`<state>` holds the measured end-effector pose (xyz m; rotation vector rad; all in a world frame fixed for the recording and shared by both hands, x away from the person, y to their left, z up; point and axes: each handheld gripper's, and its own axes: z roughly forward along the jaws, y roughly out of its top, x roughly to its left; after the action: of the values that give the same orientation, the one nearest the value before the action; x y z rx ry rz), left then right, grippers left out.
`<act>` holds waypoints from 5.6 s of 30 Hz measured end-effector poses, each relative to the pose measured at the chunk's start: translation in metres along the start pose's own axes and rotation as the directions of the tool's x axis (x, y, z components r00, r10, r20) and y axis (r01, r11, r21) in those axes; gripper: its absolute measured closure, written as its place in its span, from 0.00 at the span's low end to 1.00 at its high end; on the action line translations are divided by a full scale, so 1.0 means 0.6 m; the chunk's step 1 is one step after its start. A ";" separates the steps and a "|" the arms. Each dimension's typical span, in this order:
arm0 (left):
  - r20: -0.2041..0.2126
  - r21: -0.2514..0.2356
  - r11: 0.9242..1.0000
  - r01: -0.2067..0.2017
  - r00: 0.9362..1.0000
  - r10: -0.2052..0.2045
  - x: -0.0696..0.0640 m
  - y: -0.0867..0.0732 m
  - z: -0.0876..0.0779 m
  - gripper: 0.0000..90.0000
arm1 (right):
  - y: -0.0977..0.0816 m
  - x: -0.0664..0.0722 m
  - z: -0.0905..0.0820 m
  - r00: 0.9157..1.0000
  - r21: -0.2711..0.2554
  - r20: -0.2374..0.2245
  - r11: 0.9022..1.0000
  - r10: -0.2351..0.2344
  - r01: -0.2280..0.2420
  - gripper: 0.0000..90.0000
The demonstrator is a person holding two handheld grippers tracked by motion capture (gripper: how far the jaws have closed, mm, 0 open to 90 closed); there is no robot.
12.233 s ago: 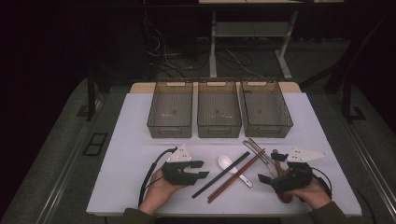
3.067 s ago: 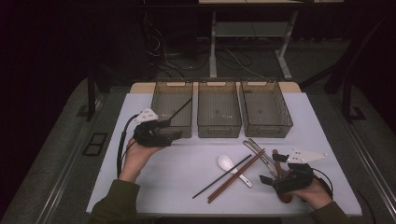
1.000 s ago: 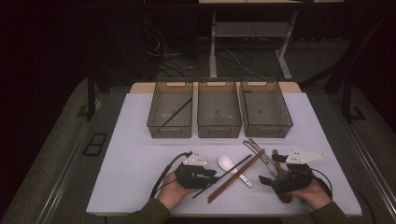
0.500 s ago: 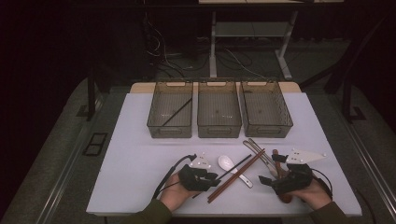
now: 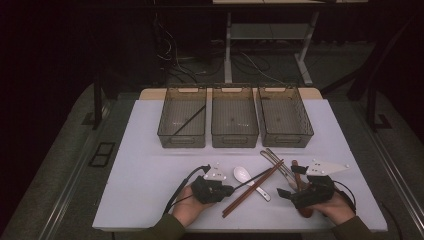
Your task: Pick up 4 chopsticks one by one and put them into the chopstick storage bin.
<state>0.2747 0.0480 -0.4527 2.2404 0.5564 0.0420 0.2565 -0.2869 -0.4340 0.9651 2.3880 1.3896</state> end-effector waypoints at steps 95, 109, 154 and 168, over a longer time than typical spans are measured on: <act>-0.195 -0.238 0.967 0.092 0.971 -0.140 0.151 0.003 -0.184 0.95 | 0.000 -0.002 0.000 1.000 -0.002 0.001 1.000 0.001 -0.001 0.02; -0.261 -0.247 0.964 0.097 0.952 -0.162 0.217 0.034 -0.200 0.95 | 0.000 -0.004 0.001 1.000 0.000 0.003 1.000 0.007 -0.007 0.02; -0.417 -0.181 0.952 0.246 0.858 -0.301 0.357 0.062 -0.162 0.95 | -0.001 -0.005 0.000 1.000 -0.003 -0.001 1.000 0.009 -0.009 0.02; -0.437 -0.177 0.951 0.254 0.846 -0.307 0.357 0.062 -0.158 0.82 | -0.001 -0.005 0.000 1.000 -0.002 -0.001 1.000 0.009 -0.009 0.02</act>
<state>0.4624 0.1807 -0.3941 2.0150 1.1087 0.4548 0.2587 -0.2889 -0.4351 0.9753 2.3853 1.3960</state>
